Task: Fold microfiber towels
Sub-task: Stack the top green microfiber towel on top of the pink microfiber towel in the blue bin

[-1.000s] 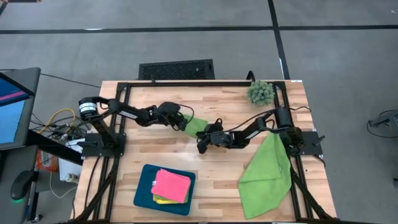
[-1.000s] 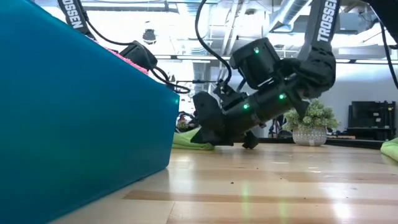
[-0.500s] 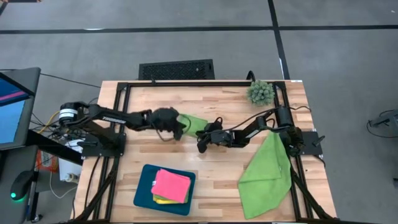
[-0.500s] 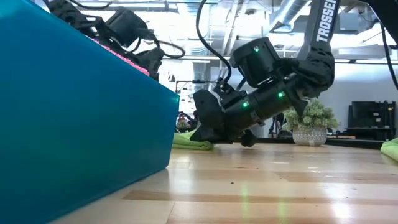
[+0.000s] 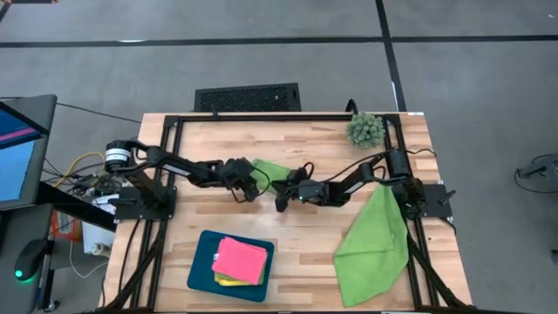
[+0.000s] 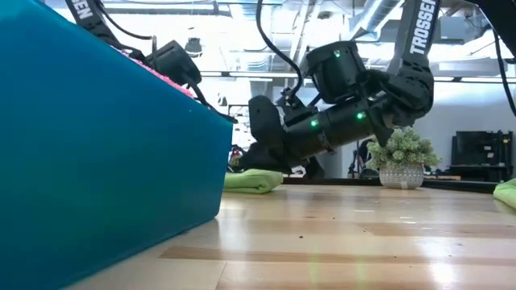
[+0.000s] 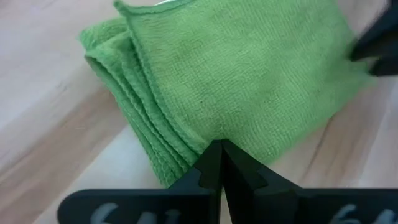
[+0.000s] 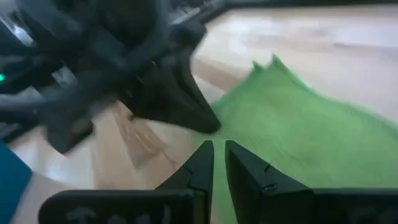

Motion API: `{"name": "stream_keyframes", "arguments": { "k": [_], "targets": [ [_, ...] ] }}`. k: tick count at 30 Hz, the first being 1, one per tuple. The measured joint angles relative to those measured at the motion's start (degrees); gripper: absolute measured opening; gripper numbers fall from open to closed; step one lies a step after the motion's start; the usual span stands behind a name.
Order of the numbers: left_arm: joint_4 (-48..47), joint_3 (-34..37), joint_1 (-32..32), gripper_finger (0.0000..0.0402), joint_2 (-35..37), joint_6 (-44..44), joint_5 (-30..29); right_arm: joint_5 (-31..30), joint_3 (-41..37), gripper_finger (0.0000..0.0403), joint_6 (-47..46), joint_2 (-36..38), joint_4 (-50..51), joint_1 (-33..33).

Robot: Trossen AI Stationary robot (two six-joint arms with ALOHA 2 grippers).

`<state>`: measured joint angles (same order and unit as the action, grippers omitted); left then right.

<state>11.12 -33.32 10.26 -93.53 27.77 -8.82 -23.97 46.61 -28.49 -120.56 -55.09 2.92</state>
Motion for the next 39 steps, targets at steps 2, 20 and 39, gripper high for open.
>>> {"name": "stream_keyframes", "arguments": {
  "k": [2, 20, 39],
  "targets": [
    [0.21, -0.07, 0.2, 0.0, -0.18, 0.42, 0.48, -0.18, -0.03, 0.0065, 0.02, 1.34, -0.2, 0.24],
    [2.65, 0.11, 1.7, 0.0, 9.72, 7.28, 2.64, -1.08, 0.02, 0.0065, 2.71, 1.28, 12.76, -3.37],
    [22.52, 0.08, 7.97, 0.0, -8.26, -1.08, 2.43, -5.01, 0.0, 0.0066, -12.09, 12.4, 28.37, -4.66]
  ]
}}
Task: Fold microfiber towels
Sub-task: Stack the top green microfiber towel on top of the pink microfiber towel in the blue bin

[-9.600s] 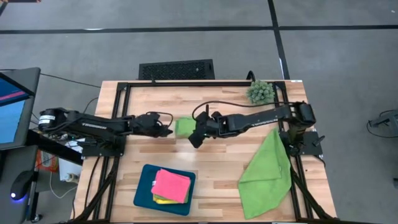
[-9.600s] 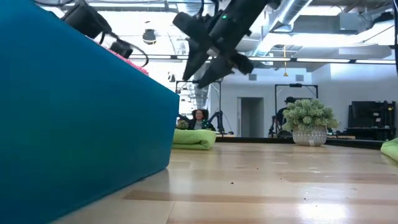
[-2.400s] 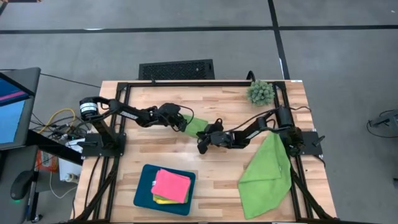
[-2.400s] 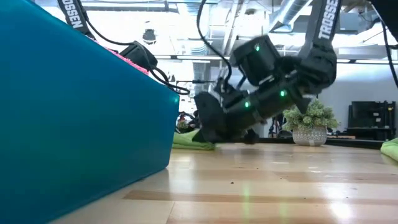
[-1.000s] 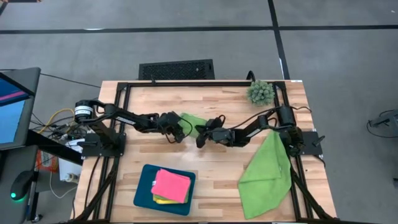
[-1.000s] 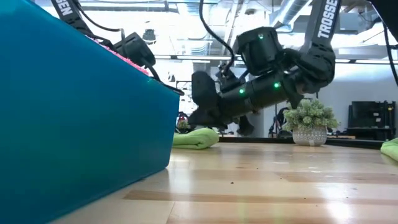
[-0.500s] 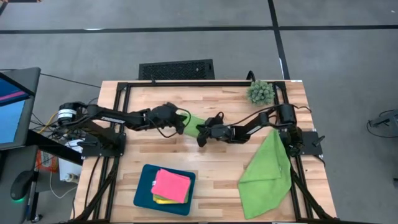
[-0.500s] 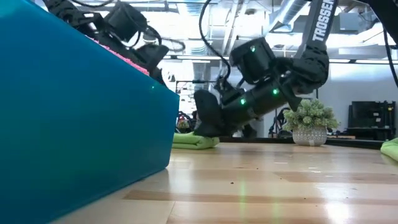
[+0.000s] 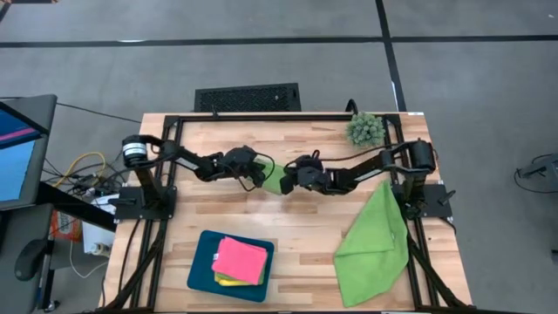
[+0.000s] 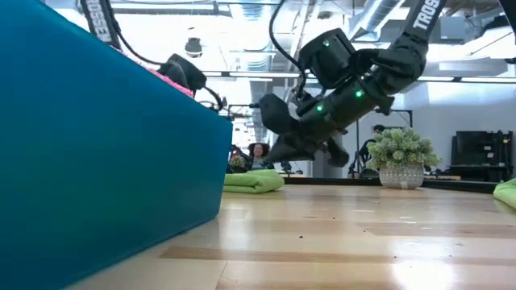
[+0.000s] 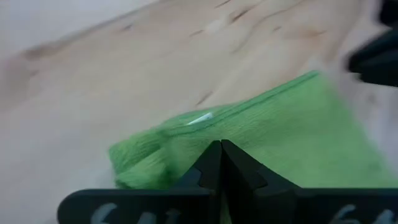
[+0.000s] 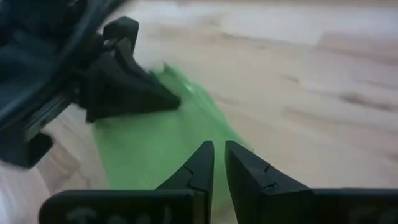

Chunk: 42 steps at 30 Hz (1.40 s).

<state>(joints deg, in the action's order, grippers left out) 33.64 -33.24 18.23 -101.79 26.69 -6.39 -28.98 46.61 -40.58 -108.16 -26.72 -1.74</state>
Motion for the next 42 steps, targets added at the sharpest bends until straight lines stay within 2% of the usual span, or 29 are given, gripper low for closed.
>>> {"name": "stream_keyframes", "arguments": {
  "k": [3, 6, 8, 10, 18, 21, 26, 31, 34, 37, 42],
  "targets": [
    [-0.5, -0.02, 1.53, 0.0, -1.16, 0.81, 0.9, 1.1, 0.0, 0.0066, -3.38, 0.67, 3.95, -0.18],
    [-0.66, -0.08, 2.77, 0.0, -1.3, 0.26, 3.88, 7.72, 0.08, 0.007, -12.52, 3.22, 8.28, -1.26],
    [-0.64, -0.08, 3.04, 0.0, -1.3, 0.14, 4.29, 11.93, 0.09, 0.0082, -19.36, 4.15, 11.05, -1.8],
    [-0.66, -0.08, 3.05, 0.0, -1.3, 0.16, 4.26, 13.67, -0.09, 0.0107, -22.14, 4.24, 11.26, -1.77],
    [-1.54, -0.1, 3.05, 0.0, -1.3, -0.52, 4.57, 16.25, -0.08, 0.0236, -34.13, 1.63, 11.97, -0.98],
    [-1.6, -0.1, 3.05, 0.0, -1.3, -0.5, 4.57, 14.69, 0.4, 0.0255, -37.13, -0.15, 9.92, -0.1],
    [-1.78, -0.1, 2.98, 0.0, -1.3, -0.84, 4.45, 14.01, 4.15, 0.0257, -34.99, -4.16, 9.42, -1.6],
    [-1.9, -0.08, 2.98, 0.0, -1.32, -2.13, 4.44, 14.8, 8.73, 0.0249, -32.46, -7.4, 10.16, -3.8],
    [-1.95, -0.08, 2.98, 0.0, -1.34, -2.24, 4.44, 14.76, 10.39, 0.0227, -30.74, -8.21, 11.07, -4.21],
    [-1.95, -0.08, 3.03, 0.0, -1.33, -3.11, 4.47, 14.65, 11.53, 0.0175, -29.24, -8.35, 12.94, -4.27],
    [-4.01, 0.11, 4.19, 0.0, 0.78, -4.65, 7.93, 14.9, 11.89, 0.0048, -27.93, -8.44, 13.2, -4.28]
  ]
}}
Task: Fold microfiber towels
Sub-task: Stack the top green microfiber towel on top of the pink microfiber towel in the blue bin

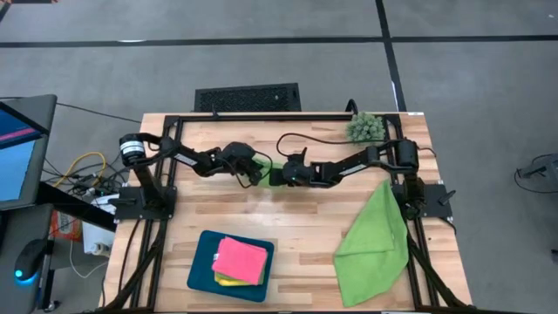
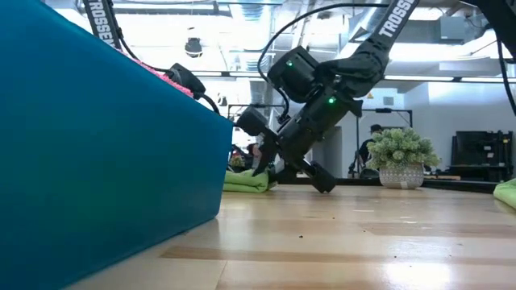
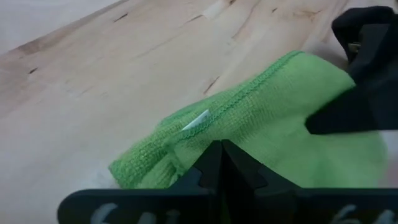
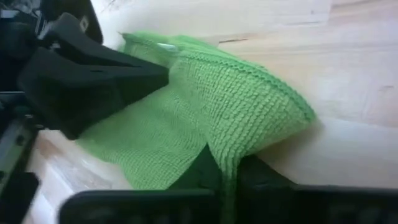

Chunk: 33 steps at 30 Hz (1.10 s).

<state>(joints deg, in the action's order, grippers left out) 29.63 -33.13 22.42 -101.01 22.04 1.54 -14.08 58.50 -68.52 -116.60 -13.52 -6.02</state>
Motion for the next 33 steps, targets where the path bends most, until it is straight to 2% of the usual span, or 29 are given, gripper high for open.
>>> {"name": "stream_keyframes", "arguments": {
  "k": [2, 8, 12, 16, 22, 26, 29, 33],
  "targets": [
    [-2.19, 0.04, 0.56, 0.0, 1.84, -0.01, 1.34, 0.45, -0.03, 0.002, -0.12, 0.29, 0.0, -0.01],
    [-13.29, 0.08, 1.08, 0.0, 12.75, -0.08, 2.46, 2.19, -0.39, 0.0018, -0.83, 3.28, 0.81, 1.28],
    [-21.6, 0.03, 0.02, 0.0, 24.46, 0.63, 1.98, 2.19, -0.2, 0.0018, -0.32, 7.42, -0.12, 3.47],
    [-30.04, 0.03, -1.62, 0.0, 37.16, 4.51, -1.14, 0.52, 1.7, 0.0018, -0.15, 9.56, 0.22, 6.35],
    [-40.48, -0.02, -4.56, 0.0, 54.14, 9.15, -8.15, -0.66, 12.13, 0.0018, 2.2, 9.27, 0.52, 11.94],
    [-46.42, -0.06, -5.23, 0.0, 63.36, 9.37, -11.21, -7.76, 20.37, 0.0018, 3.05, 9.35, 7.09, 15.32],
    [-49.84, -0.06, -5.21, 0.0, 68.7, 10.11, -11.63, -10.83, 25.8, 0.0018, 2.98, 9.22, 9.86, 17.48],
    [-54.33, -0.08, -5.21, 0.0, 73.66, 10.06, -11.14, -16.25, 33.92, 0.0018, 1.63, 4.73, 10.39, 21.27]
  ]
}}
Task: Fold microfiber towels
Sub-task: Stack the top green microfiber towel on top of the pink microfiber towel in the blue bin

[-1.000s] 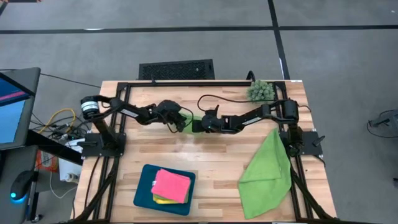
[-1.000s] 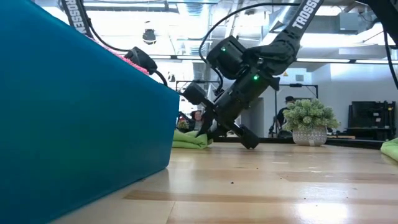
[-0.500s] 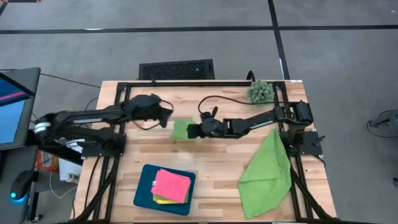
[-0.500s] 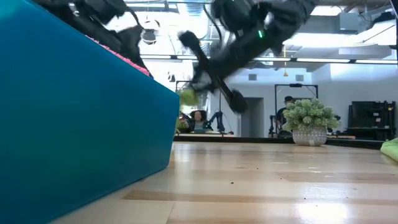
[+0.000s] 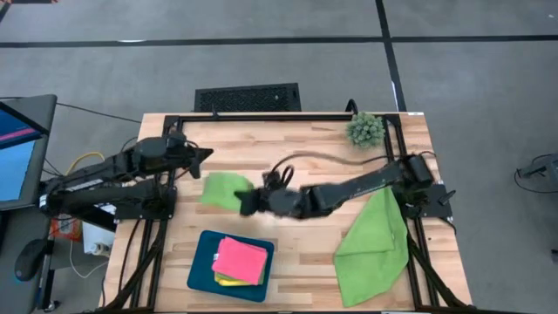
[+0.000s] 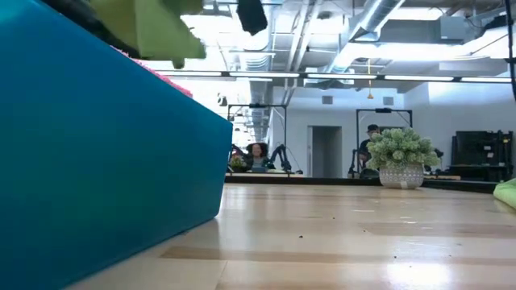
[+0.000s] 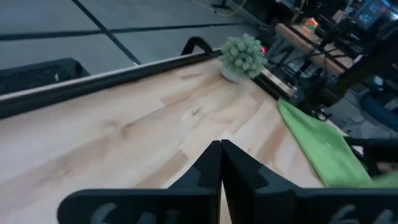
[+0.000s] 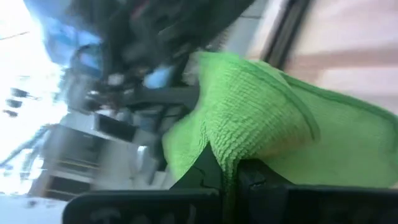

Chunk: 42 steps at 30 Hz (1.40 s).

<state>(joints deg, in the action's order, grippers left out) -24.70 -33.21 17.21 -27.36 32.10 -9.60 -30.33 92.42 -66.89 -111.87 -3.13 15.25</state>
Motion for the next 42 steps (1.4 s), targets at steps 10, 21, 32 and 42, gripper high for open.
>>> {"name": "stream_keyframes", "arguments": {
  "k": [10, 21, 32, 42],
  "targets": [
    [-7.29, -0.04, -0.11, 0.0, 9.02, 1.81, 5.38, -1.16, 33.02, 0.0018, -2.79, -23.71, 8.1, 4.94],
    [-9.5, -0.04, -0.11, 0.0, 12.35, 8.65, 14.08, -5.47, 41.29, 0.0022, -25.4, -29.48, 30.22, 13.18],
    [-10.73, -0.04, -0.11, 0.0, 12.35, 10.86, 16.67, -5.68, 41.34, 0.0029, -36.39, -29.52, 41.82, 15.72],
    [-10.74, -0.04, -0.57, 0.0, 12.35, 12.75, 22.48, -2.42, 41.34, 0.0068, -35.65, -29.52, 49.26, 15.9]
  ]
}}
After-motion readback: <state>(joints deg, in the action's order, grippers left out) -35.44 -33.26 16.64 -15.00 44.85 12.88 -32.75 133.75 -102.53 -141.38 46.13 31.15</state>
